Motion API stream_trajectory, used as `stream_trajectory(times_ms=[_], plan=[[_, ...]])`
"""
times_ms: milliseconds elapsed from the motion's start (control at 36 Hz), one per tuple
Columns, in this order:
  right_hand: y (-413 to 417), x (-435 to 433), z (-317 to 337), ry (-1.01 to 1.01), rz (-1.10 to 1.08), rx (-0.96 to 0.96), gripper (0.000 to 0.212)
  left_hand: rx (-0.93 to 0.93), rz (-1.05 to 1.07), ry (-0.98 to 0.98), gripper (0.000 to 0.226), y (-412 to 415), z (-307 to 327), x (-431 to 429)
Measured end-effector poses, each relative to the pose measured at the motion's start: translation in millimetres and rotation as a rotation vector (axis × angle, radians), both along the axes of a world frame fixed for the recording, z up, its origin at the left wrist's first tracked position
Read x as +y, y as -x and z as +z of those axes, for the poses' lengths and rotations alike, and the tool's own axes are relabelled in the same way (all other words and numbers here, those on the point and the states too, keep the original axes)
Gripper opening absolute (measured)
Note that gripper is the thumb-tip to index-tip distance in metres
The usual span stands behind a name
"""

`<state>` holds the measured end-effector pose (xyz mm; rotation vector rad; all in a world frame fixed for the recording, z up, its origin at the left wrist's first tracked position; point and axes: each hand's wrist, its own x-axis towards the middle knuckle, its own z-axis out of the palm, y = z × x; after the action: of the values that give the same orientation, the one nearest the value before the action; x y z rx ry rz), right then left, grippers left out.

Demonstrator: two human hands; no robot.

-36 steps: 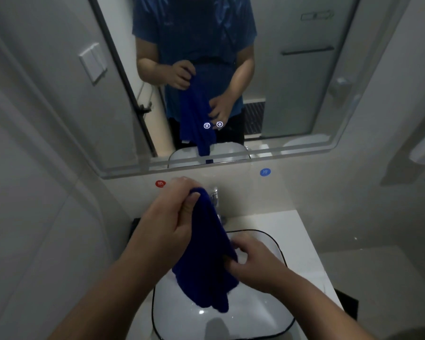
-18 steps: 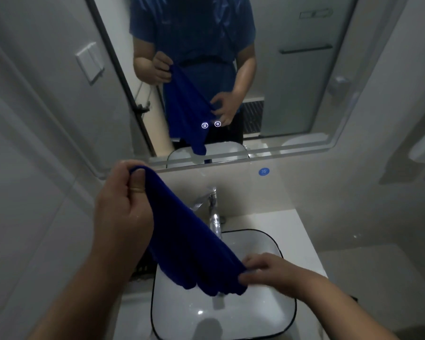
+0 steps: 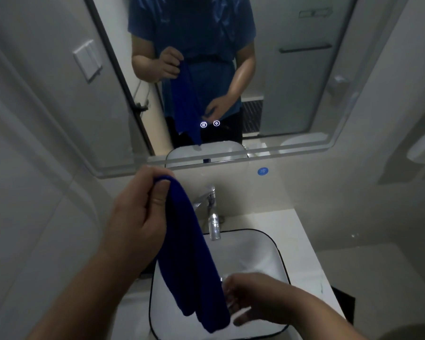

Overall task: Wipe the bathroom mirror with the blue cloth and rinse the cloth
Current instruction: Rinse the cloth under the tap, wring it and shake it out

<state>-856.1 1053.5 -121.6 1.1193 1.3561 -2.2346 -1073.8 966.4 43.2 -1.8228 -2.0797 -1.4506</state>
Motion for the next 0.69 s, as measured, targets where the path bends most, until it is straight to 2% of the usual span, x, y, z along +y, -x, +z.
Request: stream_trajectory(times_ms=[56,167,222,306,417,556,583,639,695], plan=[[8.5,2.5,1.7,-0.057,-0.023,0.023,0.036,0.002,-0.023,0.004,0.021,-5.5,0.6,-0.5],[13.9,-3.9,1.4,-0.366,0.183,0.102,0.065,0.01,-0.018,0.017,0.021,-10.6,-4.8,0.2],[11.3,-12.0,1.5,-0.511,0.256,0.113,0.058,0.011,0.009,0.029,0.021,-8.7,-6.7,0.8],[8.3,-15.6,-0.1,-0.672,0.245,0.062,0.031,-0.012,0.064,0.03,0.02,-3.5,-5.9,-0.6],[-3.4,0.7,-2.0,-0.794,0.211,-0.083,0.023,-0.014,0.178,0.028,0.021,11.1,-3.0,-4.2],[-21.6,30.0,25.1,-1.015,0.157,-0.109,0.01,-0.042,0.274,0.014,0.02,36.5,-4.8,-6.9],[-24.3,35.0,31.1,-1.063,0.151,-0.131,0.011,-0.027,0.271,0.016,0.02,43.2,-8.5,-5.8],[-29.6,44.1,44.4,-1.133,0.144,-0.206,0.029,-0.019,0.275,0.053,0.022,60.1,-23.5,-0.4],[-34.4,50.5,61.1,-1.195,0.168,-0.25,0.032,-0.067,0.317,0.139,0.023,76.1,-44.7,3.2]])
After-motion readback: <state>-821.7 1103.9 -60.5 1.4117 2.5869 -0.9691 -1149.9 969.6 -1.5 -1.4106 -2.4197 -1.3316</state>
